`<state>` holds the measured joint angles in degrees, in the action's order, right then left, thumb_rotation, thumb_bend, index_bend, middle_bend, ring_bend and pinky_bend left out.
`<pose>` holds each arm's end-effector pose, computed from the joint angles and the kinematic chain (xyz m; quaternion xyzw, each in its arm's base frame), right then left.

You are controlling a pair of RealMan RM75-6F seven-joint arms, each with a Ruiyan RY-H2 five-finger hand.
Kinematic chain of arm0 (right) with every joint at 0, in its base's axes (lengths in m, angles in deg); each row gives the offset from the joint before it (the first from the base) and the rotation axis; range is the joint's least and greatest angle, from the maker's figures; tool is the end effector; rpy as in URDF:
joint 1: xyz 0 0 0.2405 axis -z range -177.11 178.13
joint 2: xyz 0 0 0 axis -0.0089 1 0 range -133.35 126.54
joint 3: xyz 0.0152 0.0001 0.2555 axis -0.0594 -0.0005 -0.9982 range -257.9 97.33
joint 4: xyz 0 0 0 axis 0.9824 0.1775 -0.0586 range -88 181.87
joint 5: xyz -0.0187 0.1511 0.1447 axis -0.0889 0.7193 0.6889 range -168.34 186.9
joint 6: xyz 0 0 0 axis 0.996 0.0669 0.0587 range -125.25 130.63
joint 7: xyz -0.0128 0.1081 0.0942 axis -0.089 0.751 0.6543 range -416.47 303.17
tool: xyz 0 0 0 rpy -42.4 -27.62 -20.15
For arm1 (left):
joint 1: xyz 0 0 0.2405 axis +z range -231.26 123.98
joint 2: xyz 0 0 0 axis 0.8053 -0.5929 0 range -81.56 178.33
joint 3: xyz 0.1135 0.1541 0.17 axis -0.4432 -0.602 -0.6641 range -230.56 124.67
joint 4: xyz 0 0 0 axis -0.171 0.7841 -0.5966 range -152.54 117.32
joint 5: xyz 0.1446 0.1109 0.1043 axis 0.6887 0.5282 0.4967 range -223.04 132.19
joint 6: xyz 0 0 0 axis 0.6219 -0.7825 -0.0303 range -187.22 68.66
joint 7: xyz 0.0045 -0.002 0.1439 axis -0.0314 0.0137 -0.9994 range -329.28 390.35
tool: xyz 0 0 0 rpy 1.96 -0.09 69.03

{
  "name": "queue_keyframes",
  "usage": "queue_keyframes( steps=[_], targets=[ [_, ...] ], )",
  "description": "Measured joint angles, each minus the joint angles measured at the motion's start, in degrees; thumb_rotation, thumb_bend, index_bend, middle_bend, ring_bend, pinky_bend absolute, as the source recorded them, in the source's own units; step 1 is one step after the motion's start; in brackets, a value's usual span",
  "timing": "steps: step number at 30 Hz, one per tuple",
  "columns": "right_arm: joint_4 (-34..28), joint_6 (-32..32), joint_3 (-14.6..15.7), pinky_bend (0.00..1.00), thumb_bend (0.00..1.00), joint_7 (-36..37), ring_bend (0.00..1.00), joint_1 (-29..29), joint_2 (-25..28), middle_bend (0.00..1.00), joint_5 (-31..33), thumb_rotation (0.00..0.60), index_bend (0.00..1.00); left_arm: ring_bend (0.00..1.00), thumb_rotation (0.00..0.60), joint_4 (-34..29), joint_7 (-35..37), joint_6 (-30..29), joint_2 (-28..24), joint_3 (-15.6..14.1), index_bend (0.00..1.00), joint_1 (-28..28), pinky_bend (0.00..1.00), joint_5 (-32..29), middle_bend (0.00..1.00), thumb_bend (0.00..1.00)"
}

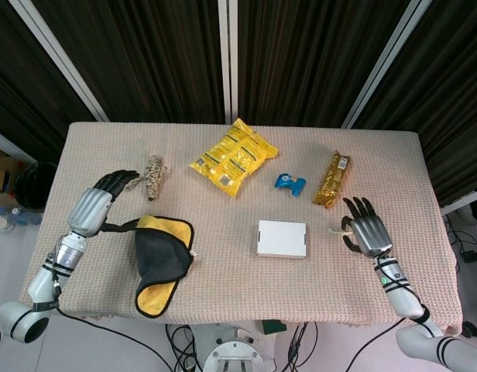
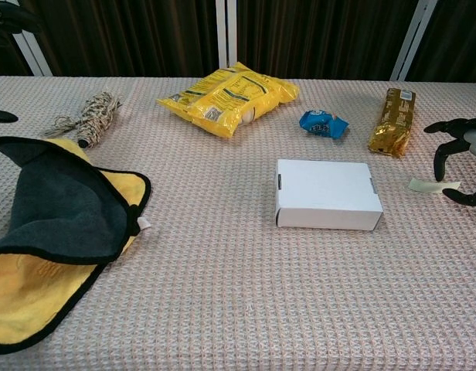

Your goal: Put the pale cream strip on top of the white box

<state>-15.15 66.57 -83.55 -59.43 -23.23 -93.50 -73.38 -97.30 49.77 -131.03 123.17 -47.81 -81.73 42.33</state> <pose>-0.3076 -0.2897 0.0137 0.7146 -0.3628 0.3168 0.5073 -0.2415 0.3085 0.0926 -0.6525 -0.4074 -0.5003 0.3975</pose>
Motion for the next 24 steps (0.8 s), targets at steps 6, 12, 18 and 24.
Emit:
queue_keyframes(
  steps=[6,12,18,24],
  targets=[
    [0.7,-0.2,0.0,0.00,0.37,0.0,0.00,-0.3,-0.5,0.05,0.0,0.600,0.54,0.09,0.600,-0.1,-0.1,0.1,-0.2,0.0,0.12,-0.1,0.14,0.0,0.12,0.00],
    [1.3,-0.3,0.2,0.00,0.37,-0.1,0.00,-0.4,-1.0,0.05,-0.2,0.600,0.56,0.09,0.600,-0.2,-0.5,0.2,-0.3,0.0,0.13,-0.1,0.14,-0.1,0.12,0.00],
    [2.0,-0.3,0.3,0.00,0.38,0.0,0.00,-0.5,-1.5,0.05,-0.2,0.600,0.59,0.09,0.600,0.0,-0.7,0.2,-0.3,-0.2,0.13,0.0,0.14,0.0,0.12,0.00],
    [2.6,-0.3,0.3,0.00,0.39,0.0,0.00,-0.6,-1.9,0.05,-0.4,0.600,0.62,0.09,0.600,0.3,-0.3,0.3,-0.2,-0.2,0.13,-0.1,0.14,-0.1,0.12,0.00]
  ],
)
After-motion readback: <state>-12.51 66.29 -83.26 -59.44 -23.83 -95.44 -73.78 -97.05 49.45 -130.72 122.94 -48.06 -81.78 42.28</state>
